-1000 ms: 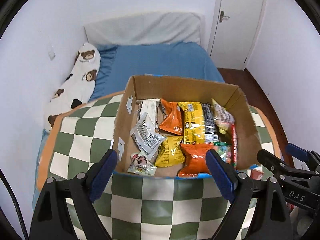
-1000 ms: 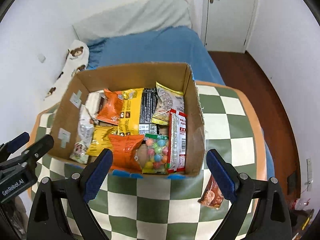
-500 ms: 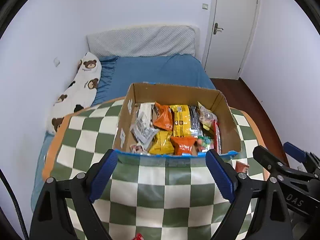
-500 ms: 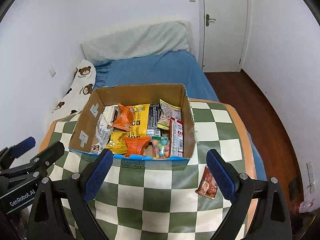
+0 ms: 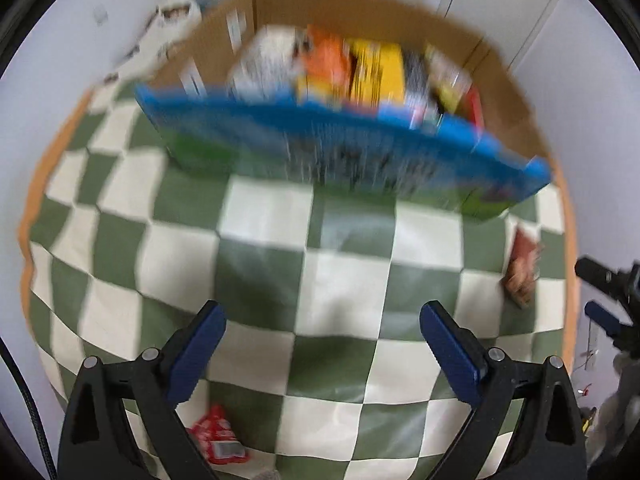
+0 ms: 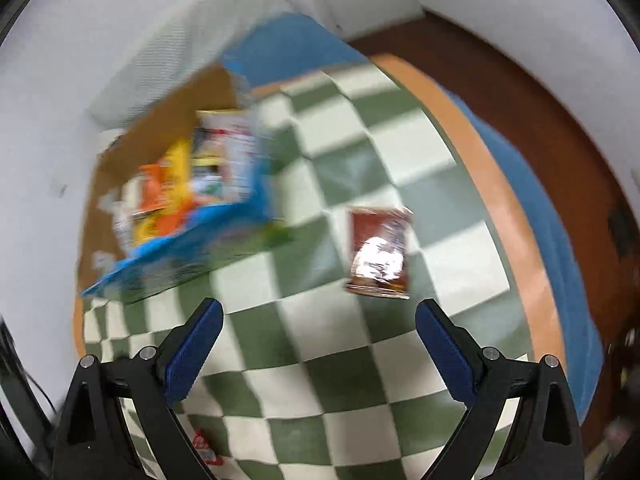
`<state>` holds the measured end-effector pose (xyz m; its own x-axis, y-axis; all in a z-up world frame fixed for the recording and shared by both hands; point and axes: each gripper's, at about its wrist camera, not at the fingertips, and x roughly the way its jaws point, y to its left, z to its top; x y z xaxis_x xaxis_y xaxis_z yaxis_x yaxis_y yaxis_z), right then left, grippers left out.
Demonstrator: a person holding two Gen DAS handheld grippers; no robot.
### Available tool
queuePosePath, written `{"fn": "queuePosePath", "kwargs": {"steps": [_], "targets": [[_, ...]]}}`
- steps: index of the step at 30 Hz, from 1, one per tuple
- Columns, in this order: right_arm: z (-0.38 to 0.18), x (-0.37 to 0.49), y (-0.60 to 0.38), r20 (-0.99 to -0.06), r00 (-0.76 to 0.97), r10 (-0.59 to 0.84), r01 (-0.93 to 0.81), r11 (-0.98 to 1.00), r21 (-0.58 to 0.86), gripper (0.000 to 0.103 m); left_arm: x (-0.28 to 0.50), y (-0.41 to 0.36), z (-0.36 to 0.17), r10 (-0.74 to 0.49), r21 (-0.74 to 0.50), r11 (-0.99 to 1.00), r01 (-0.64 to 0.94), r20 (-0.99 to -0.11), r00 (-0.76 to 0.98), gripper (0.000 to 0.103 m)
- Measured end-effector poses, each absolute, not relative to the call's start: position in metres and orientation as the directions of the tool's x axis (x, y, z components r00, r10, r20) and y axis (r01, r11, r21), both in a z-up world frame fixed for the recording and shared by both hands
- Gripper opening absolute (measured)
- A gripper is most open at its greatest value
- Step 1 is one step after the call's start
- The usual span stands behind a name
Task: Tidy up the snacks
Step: 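Grasp the brown biscuit packet with the right tool while the left tool grasps the red triangle candy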
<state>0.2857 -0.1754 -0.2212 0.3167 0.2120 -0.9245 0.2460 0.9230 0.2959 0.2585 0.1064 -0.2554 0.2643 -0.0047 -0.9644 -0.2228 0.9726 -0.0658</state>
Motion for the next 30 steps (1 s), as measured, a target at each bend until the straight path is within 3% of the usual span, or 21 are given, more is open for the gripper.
{"fn": "queuePosePath", "kwargs": {"steps": [5, 7, 12, 15, 21, 30], "targets": [[-0.291, 0.323, -0.196, -0.963, 0.215, 0.160, 0.280, 0.935, 0.218, 0.098, 0.259, 0.101, -0.300, 0.006, -0.042, 0.961, -0.275, -0.985, 0.173, 0.100], [-0.313, 0.339, -0.195, -0.972, 0.189, 0.138, 0.273, 0.944, 0.187, 0.092, 0.257, 0.102, -0.307, 0.017, -0.033, 0.956, -0.291, -0.986, 0.166, 0.100], [-0.351, 0.357, -0.189, -0.990, 0.133, 0.049, 0.259, 0.962, 0.083, 0.061, 0.242, 0.115, -0.310, 0.034, -0.021, 0.940, -0.341, -0.987, 0.155, 0.099], [-0.349, 0.346, -0.175, -0.987, 0.158, 0.030, 0.202, 0.977, 0.062, 0.060, 0.222, 0.133, -0.304, 0.012, -0.047, 0.918, -0.393, -0.989, 0.146, 0.099], [-0.345, 0.285, -0.111, -0.984, 0.117, 0.137, -0.004, 0.990, 0.138, 0.060, 0.160, 0.184, -0.297, -0.057, -0.099, 0.867, -0.488, -0.993, 0.101, 0.099], [-0.361, 0.194, -0.034, -0.979, 0.017, 0.203, -0.169, 0.966, 0.197, 0.060, 0.081, 0.241, -0.347, -0.325, -0.282, 0.665, -0.691, -0.943, 0.072, 0.099]]}}
